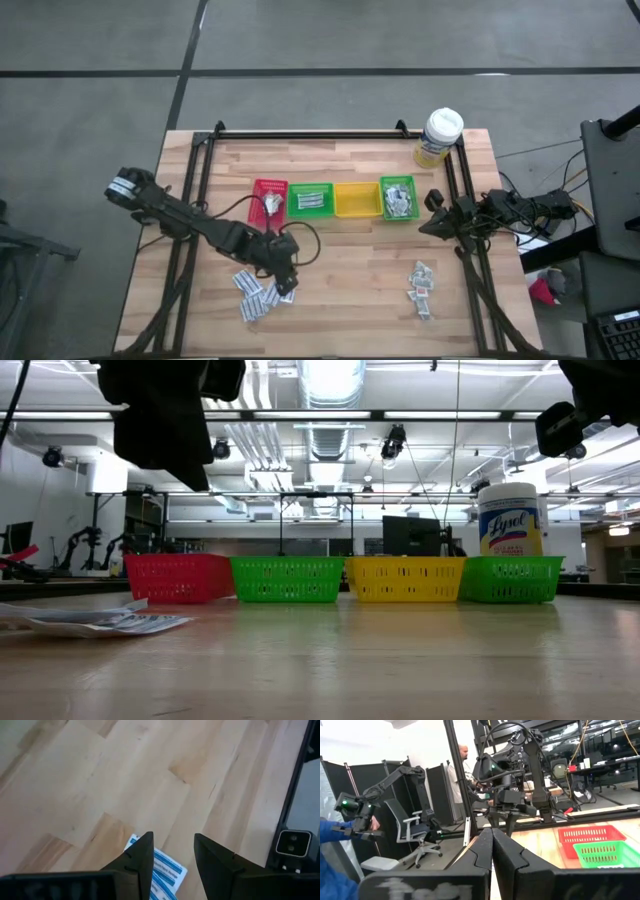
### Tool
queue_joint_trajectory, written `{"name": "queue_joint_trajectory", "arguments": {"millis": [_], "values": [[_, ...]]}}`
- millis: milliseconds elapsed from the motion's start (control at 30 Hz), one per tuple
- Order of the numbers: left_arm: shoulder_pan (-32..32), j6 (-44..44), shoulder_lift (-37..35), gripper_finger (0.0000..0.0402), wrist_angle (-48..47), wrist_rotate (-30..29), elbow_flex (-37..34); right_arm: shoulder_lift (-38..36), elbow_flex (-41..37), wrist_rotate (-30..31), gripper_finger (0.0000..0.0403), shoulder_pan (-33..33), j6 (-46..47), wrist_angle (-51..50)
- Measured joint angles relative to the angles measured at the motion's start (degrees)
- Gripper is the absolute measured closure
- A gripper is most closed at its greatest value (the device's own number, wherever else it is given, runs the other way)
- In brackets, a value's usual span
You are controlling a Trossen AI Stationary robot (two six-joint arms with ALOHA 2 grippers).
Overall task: Pick & Place First Aid Supplies
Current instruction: Put the blue bandage into the left green bin
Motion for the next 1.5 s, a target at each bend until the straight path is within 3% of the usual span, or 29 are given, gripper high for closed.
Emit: {"name": "queue_joint_trajectory", "arguments": {"millis": [267, 367, 567, 833, 1000, 1133, 1333, 1500], "values": [[0.0, -9.1, 0.0, 0.0269, 0.5, -1.9, 0.0, 0.0, 0.0, 0.0, 0.0394, 0.0, -0.2, 0.0], [-0.4, -15.0, 0.0, 0.0268, 0.4, -7.5, 0.0, 0.0, 0.0, 0.0, 0.0394, 0.0, -0.4, -0.1], [-0.8, -18.7, 0.0, 0.0269, 0.0, -14.8, 0.0, 0.0, 0.0, 0.0, 0.0394, 0.0, -0.6, -0.3], [-2.3, -25.6, 0.9, 0.027, 0.0, -18.3, 0.1, 0.0, 0.0, 0.2, 0.0394, 0.0, -0.1, 0.5], [-3.6, -28.9, 6.2, 0.0271, -1.3, -17.3, 2.8, 0.0, 0.0, 0.1, 0.0394, 0.0, 1.2, -0.3], [-4.1, -30.1, 12.5, 0.0271, -9.3, -15.6, 8.8, 0.0, 0.0, 0.1, 0.0394, 0.0, 1.7, -0.4], [-5.7, -32.4, 22.7, 0.0271, -33.6, -14.5, 25.2, 0.0, -0.1, -0.1, 0.0394, 0.0, 3.0, -0.7], [-7.2, -33.0, 31.1, 0.0271, -40.7, -12.9, 36.9, 0.0, -0.1, 0.0, 0.0394, 0.0, 3.1, -0.8]]}}
